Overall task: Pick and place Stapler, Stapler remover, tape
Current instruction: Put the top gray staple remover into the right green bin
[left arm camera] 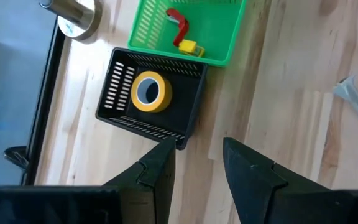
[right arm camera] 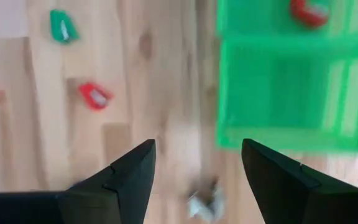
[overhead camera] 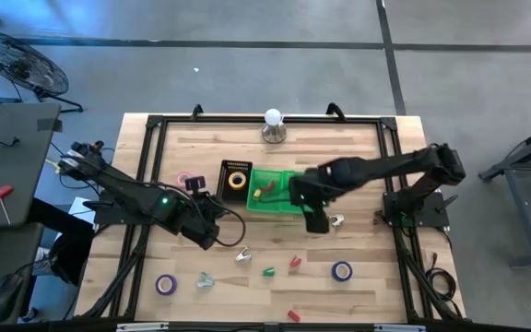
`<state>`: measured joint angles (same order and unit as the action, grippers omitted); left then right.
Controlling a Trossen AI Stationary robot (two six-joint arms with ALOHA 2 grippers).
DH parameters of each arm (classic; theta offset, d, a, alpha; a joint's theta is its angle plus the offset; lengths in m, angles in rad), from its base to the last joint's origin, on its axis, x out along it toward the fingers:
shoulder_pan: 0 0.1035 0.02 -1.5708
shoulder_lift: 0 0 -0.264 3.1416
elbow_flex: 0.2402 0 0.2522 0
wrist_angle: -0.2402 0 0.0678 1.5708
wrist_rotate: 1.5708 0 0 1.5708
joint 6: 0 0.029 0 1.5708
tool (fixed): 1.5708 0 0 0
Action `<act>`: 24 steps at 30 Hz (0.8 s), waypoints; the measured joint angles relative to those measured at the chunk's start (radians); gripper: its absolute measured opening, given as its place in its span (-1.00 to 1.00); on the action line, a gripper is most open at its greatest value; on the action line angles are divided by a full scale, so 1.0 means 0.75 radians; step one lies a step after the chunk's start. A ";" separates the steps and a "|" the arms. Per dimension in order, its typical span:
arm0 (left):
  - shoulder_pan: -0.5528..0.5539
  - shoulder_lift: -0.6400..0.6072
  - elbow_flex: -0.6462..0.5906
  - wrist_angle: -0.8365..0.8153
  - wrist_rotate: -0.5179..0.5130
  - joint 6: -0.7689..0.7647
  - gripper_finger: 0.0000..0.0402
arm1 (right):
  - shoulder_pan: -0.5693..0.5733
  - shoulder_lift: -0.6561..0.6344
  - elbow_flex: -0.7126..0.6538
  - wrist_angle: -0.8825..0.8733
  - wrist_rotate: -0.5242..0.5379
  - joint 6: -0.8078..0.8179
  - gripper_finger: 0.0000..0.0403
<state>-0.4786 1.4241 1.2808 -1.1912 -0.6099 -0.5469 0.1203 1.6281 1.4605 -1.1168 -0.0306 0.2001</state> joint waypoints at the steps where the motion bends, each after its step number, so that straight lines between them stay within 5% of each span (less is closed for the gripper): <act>1: 0.000 0.002 0.000 0.000 0.001 0.000 -0.36 | 0.027 -0.006 0.000 -0.034 0.013 0.066 0.14; 6: 0.000 0.001 0.000 0.000 0.000 -0.010 -0.36 | 0.125 -0.012 -0.058 -0.203 0.139 0.243 0.13; 12: 0.001 0.001 0.000 0.003 -0.004 -0.009 -0.36 | 0.131 -0.011 -0.306 -0.249 0.049 0.260 0.13; 24: 0.001 0.001 0.000 0.026 -0.014 0.003 -0.36 | 0.130 -0.009 -0.652 0.082 -0.013 0.273 0.12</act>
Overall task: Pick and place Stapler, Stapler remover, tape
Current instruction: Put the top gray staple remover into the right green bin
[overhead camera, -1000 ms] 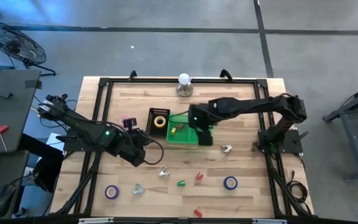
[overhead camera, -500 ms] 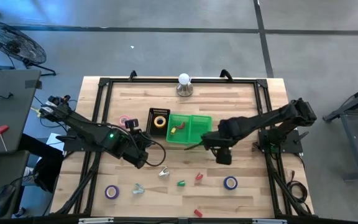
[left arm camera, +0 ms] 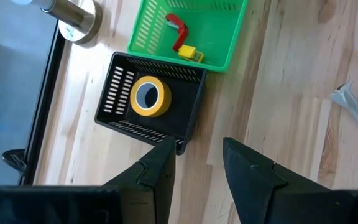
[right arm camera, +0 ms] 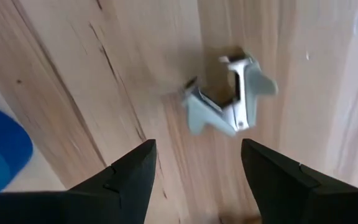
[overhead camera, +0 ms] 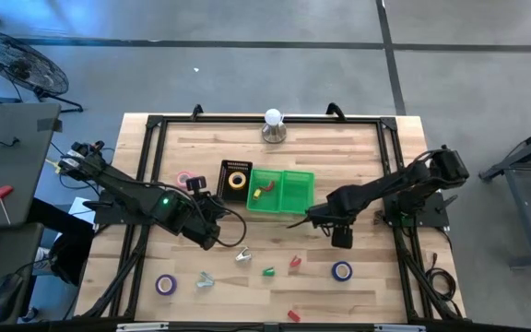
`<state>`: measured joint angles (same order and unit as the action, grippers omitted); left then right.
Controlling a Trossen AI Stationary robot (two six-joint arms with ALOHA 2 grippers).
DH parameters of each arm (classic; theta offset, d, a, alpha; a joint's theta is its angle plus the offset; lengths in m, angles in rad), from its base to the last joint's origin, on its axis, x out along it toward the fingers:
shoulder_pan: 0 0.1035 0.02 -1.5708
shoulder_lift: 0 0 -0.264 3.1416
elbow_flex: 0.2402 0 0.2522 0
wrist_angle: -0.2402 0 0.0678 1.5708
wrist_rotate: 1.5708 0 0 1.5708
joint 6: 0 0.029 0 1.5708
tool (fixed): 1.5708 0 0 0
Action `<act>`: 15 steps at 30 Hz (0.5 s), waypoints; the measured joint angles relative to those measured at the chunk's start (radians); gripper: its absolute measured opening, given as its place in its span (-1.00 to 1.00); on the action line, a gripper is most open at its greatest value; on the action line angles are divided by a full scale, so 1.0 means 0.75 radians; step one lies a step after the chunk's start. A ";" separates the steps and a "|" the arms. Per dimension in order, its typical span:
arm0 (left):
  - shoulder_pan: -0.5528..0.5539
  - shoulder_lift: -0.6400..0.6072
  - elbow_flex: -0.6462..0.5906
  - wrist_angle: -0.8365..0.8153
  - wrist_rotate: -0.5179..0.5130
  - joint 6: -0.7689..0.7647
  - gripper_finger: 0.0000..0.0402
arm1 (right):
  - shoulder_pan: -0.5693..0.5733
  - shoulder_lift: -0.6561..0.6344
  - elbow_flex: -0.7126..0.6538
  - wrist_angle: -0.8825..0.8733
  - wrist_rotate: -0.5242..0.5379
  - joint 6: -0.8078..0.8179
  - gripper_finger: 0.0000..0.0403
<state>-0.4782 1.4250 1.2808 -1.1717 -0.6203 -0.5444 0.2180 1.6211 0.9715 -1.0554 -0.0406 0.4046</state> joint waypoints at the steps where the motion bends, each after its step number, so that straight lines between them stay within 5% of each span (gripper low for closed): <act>1: 0.000 0.000 0.000 0.000 -0.005 0.003 -0.36 | 0.000 0.000 -0.006 0.022 0.000 -0.002 0.12; 15: 0.000 0.000 0.000 0.026 -0.023 0.025 -0.36 | -0.021 0.000 -0.006 0.134 0.037 -0.052 0.12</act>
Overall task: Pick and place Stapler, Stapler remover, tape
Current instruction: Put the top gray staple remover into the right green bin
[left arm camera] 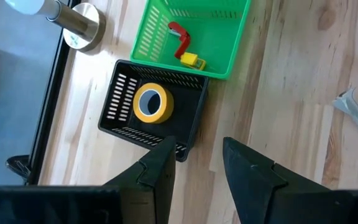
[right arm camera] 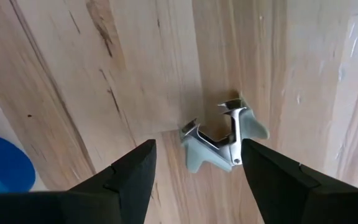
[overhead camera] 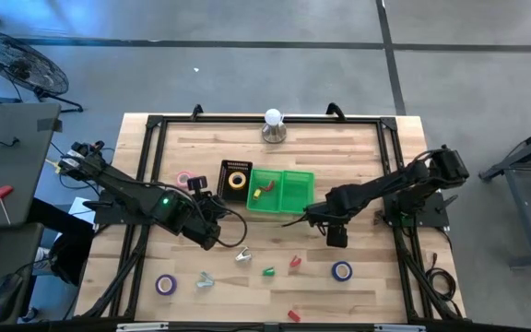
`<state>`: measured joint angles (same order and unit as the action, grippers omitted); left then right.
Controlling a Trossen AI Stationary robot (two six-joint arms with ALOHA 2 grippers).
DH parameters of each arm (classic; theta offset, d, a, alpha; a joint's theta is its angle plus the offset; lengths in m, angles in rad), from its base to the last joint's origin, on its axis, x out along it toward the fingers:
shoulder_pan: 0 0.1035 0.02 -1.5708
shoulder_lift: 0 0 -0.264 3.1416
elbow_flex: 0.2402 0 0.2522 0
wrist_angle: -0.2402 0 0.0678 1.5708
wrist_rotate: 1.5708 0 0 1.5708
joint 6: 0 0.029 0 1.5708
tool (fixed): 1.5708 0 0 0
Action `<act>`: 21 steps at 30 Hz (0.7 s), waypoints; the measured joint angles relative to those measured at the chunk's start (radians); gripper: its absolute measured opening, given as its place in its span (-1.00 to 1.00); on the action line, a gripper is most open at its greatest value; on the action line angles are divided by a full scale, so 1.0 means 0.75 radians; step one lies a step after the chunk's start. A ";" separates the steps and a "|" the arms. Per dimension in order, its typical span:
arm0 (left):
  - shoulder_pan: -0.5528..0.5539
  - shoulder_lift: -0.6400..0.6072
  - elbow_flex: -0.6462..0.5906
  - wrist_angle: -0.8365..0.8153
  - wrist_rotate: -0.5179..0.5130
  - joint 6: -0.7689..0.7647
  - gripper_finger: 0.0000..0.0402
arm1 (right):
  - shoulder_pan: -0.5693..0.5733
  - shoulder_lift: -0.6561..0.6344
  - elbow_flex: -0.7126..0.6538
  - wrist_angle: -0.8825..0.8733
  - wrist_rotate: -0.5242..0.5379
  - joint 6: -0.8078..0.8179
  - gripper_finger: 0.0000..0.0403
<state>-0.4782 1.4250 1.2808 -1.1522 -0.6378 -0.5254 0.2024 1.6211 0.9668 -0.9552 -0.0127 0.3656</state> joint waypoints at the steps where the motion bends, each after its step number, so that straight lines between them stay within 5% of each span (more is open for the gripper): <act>1: 0.000 0.000 0.000 0.000 0.001 -0.001 -0.36 | 0.000 0.000 0.000 -0.001 -0.002 0.005 0.12; 21: 0.000 0.000 0.000 0.000 0.039 -0.030 -0.36 | 0.002 0.001 0.000 -0.011 -0.038 0.061 0.12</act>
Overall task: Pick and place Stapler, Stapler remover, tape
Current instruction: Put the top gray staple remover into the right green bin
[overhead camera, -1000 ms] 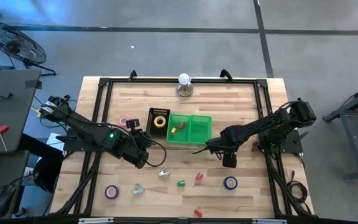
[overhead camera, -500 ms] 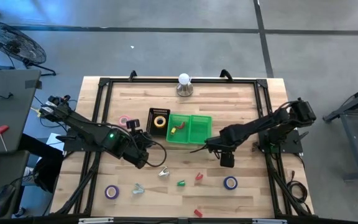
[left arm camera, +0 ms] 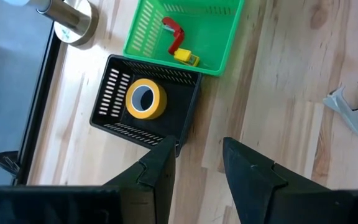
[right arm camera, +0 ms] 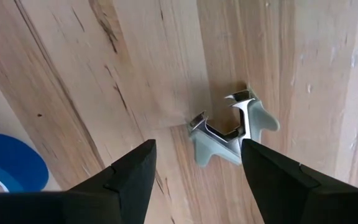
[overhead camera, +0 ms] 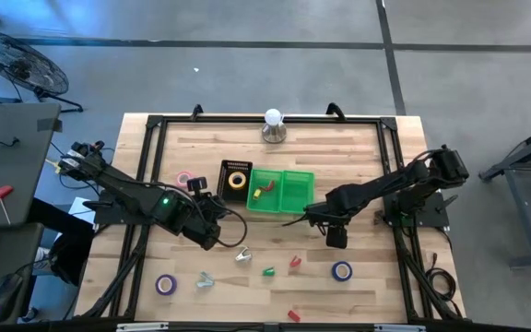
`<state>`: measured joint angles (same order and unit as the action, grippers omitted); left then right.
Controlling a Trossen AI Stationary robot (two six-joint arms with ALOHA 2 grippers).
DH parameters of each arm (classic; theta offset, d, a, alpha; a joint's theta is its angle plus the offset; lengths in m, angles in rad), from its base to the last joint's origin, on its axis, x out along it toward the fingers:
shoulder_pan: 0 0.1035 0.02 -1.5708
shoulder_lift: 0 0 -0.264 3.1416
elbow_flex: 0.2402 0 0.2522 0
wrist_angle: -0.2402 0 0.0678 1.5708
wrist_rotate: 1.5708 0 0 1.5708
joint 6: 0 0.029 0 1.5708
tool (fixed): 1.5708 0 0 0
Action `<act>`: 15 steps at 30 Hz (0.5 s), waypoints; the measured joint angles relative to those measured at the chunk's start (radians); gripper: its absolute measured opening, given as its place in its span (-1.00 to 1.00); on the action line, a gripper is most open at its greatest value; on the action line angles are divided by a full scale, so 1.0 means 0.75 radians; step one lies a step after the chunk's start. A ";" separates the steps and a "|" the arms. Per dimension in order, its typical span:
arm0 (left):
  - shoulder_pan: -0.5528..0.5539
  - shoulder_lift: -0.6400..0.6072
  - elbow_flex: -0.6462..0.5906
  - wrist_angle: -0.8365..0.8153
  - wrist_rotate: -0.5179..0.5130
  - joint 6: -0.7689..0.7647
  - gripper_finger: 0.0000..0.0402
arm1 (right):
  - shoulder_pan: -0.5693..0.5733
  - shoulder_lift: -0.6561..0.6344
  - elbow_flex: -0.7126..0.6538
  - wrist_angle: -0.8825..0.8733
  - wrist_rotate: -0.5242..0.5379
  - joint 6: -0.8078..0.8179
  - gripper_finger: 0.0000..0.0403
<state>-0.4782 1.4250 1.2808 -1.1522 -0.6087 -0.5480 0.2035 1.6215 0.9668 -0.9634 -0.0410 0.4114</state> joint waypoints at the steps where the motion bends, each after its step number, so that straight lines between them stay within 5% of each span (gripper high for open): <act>1: 0.000 0.000 0.000 0.000 0.000 -0.003 -0.36 | 0.000 0.000 0.000 0.000 0.000 0.000 0.12; 15: 0.000 0.000 0.000 0.001 0.000 -0.010 -0.36 | 0.001 0.066 0.000 0.007 0.003 0.011 0.12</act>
<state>-0.4782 1.4250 1.2808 -1.1519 -0.6086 -0.5556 0.2039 1.6706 0.9668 -0.9580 -0.0386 0.4194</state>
